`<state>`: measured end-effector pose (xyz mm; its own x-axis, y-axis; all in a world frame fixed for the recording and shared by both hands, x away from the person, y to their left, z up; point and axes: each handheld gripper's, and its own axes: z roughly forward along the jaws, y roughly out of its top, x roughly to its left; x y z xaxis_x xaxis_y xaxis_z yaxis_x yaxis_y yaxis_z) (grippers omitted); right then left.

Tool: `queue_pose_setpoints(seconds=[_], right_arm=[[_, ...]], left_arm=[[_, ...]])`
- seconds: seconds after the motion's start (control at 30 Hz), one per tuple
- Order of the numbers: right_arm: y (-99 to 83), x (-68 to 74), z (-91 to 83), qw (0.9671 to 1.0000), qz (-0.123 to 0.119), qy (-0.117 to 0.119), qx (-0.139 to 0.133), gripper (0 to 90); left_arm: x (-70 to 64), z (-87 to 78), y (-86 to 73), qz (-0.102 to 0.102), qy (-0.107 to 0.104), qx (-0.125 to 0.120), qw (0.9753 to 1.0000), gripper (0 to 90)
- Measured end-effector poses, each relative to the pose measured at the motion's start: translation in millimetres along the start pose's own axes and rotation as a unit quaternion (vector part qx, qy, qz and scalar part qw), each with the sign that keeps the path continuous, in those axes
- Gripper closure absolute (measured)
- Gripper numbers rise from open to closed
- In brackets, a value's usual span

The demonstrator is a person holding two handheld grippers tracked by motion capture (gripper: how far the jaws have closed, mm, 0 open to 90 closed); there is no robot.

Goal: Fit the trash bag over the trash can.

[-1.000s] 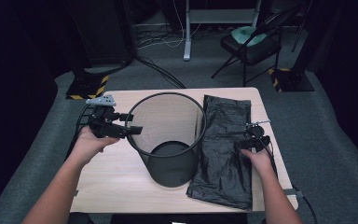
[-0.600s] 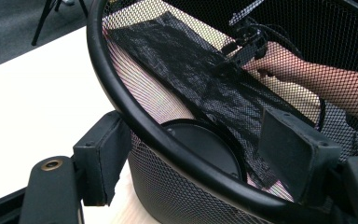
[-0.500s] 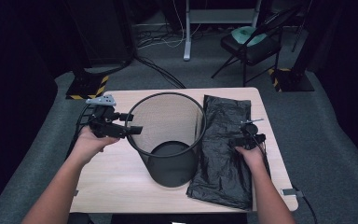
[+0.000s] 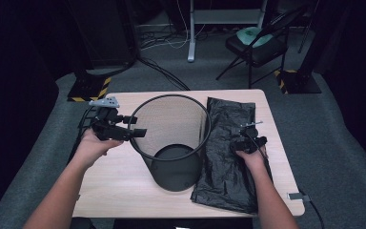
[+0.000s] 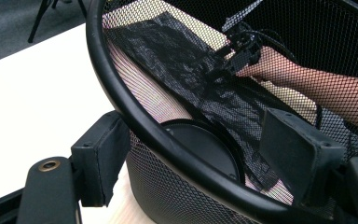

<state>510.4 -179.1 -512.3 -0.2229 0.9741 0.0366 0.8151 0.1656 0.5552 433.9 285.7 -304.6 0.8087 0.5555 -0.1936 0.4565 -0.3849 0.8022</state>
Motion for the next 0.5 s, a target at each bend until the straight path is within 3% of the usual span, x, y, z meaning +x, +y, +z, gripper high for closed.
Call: queue_pose_setpoints(seconds=[0.23,0.5], right_arm=[[1.9,2.6,0.1,0.9995,0.006,0.029,-0.01,0.0],[2.0,15.4,2.6,0.9991,-0.031,0.028,-0.007,0.0]], left_arm=[[-0.1,0.0,0.2,0.001,0.001,0.001,1.0,24.0],[0.0,0.0,0.2,0.0,0.0,0.001,1.0,23.9]])
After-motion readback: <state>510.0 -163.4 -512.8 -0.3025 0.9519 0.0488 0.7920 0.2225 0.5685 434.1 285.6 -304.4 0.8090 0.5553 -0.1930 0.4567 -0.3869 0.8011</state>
